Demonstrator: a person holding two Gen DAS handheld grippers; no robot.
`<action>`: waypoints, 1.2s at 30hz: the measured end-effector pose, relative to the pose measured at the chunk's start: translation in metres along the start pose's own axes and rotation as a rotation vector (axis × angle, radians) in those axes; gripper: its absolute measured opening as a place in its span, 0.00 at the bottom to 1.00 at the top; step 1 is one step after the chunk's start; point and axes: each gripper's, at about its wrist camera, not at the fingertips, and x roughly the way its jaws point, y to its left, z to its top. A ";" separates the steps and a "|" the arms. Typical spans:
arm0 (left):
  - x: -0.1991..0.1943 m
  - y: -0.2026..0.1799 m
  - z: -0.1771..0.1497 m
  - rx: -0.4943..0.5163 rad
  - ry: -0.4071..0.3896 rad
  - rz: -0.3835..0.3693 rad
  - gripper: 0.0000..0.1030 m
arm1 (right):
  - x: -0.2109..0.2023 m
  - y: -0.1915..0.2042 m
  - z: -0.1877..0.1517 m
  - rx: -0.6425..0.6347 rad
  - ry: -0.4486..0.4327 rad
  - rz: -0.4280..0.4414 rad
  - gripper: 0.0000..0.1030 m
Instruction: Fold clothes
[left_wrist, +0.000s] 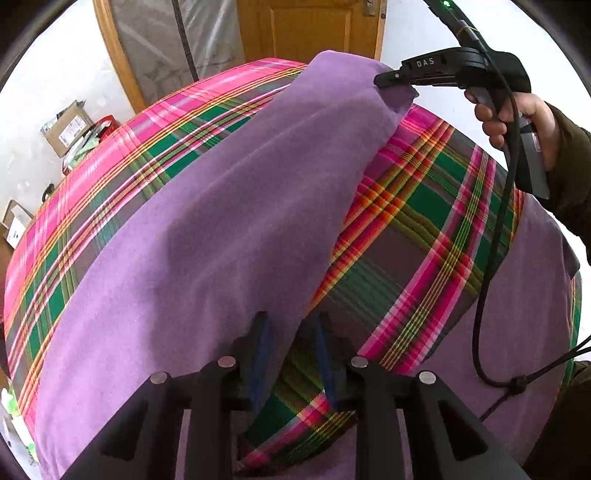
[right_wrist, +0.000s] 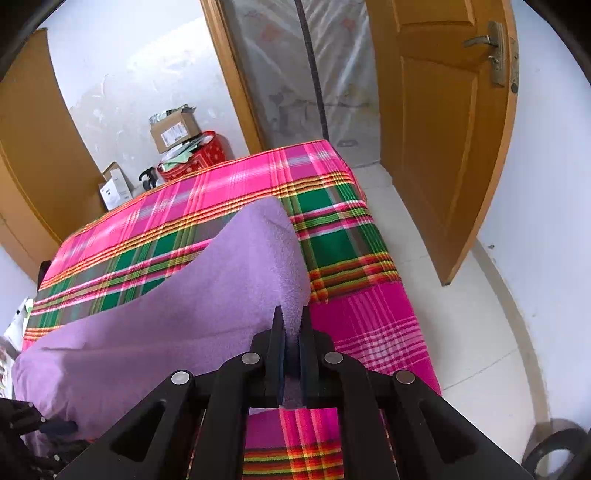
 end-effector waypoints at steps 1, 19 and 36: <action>0.000 0.000 0.000 0.002 0.002 0.000 0.05 | 0.000 0.000 -0.001 0.001 0.001 0.000 0.06; -0.012 0.023 -0.013 -0.039 0.028 -0.235 0.03 | -0.006 0.011 -0.009 -0.075 0.033 -0.066 0.06; -0.029 0.060 -0.020 -0.218 -0.037 -0.240 0.09 | -0.056 0.078 -0.032 -0.356 -0.110 0.064 0.06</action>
